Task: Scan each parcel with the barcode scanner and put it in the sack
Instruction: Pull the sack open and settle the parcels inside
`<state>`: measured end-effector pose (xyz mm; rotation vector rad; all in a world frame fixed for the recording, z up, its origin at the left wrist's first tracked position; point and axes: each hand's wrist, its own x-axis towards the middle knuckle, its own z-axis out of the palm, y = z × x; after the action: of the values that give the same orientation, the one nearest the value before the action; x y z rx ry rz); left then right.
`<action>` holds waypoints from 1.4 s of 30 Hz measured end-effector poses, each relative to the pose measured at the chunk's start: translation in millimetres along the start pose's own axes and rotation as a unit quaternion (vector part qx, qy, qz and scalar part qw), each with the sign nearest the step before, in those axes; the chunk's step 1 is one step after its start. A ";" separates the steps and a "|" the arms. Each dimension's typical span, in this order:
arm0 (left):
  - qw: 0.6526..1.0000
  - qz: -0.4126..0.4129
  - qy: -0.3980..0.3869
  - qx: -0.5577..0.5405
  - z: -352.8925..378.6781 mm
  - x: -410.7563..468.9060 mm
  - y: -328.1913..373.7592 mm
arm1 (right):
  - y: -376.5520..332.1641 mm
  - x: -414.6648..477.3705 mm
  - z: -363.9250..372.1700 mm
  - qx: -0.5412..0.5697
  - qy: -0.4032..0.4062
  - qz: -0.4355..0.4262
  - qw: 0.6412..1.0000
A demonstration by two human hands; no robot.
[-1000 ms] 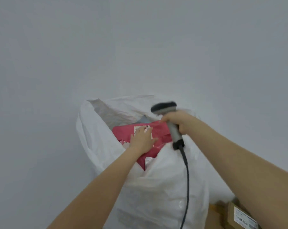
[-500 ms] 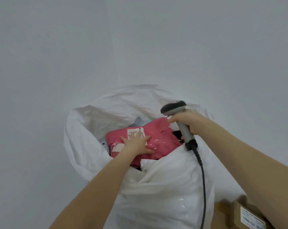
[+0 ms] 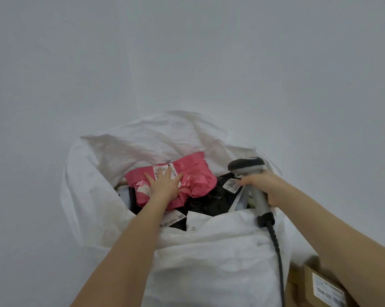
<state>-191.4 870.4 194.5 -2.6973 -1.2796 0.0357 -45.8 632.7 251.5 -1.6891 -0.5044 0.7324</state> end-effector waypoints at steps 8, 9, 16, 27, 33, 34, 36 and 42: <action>0.977 0.065 0.090 -0.180 -38.8 -51.6 9.3 | -37.7 -30.4 4.1 0.018 -0.033 -0.039 0.999; 0.972 0.095 0.098 -0.190 -42.4 -60.5 22.8 | -40.5 -34.7 6.0 0.023 -0.036 -0.033 0.999; 0.990 0.138 -0.035 -0.023 -17.8 -100.7 61.6 | 2.2 -59.1 -12.3 0.079 -0.007 0.004 0.997; 0.997 0.046 0.015 -0.066 -18.1 -172.7 14.4 | 5.0 -90.9 2.0 0.057 -0.058 -0.007 0.997; 0.998 0.007 0.036 -0.047 -15.7 -190.1 -0.4 | 6.7 -96.5 -3.6 0.056 -0.052 0.022 0.997; 0.996 0.010 0.088 -0.026 -27.3 -183.5 2.3 | -1.8 -95.1 -4.7 0.058 -0.056 0.011 0.997; 0.983 0.033 0.182 -0.010 -54.1 -164.2 9.9 | -25.5 -93.3 -4.3 0.063 -0.065 -0.019 0.996; 0.989 0.091 0.033 -0.111 -90.6 -93.9 42.0 | -75.7 -60.4 17.5 0.032 -0.051 -0.071 0.996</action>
<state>-210.8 760.0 273.4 -2.9668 -1.0734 -0.1844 -97.1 622.3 334.7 -1.5449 -0.6594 0.7249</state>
